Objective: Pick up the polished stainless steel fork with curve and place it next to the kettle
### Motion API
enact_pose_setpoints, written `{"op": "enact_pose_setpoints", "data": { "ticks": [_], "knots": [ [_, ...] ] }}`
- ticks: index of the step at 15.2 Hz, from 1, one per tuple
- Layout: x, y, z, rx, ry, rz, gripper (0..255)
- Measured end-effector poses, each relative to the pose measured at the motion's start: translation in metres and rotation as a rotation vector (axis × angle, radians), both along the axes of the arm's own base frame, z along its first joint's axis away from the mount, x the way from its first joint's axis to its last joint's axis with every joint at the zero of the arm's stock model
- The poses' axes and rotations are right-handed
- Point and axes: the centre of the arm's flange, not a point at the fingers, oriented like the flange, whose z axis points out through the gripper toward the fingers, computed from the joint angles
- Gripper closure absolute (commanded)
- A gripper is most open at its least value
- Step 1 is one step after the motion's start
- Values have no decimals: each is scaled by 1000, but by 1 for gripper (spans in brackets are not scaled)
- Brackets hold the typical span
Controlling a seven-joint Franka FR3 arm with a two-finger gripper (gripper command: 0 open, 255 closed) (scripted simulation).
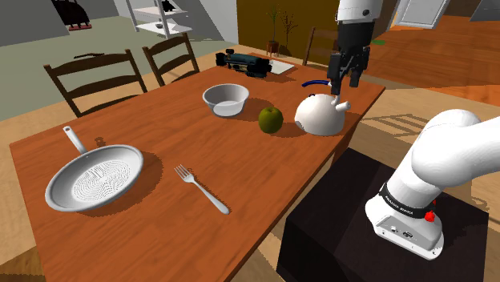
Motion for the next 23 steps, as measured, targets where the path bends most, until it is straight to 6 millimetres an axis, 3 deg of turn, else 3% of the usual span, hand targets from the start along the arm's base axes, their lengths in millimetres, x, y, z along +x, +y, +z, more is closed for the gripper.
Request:
{"op": "enact_pose_setpoints", "data": {
  "ticks": [2, 5, 23],
  "knots": [
    [2, 6, -1, -1, -2, -1, 0],
    [13, 33, -17, -8, -15, -5, 0],
    [104, 230, -105, -54, -109, -38, 0]
  ]
}}
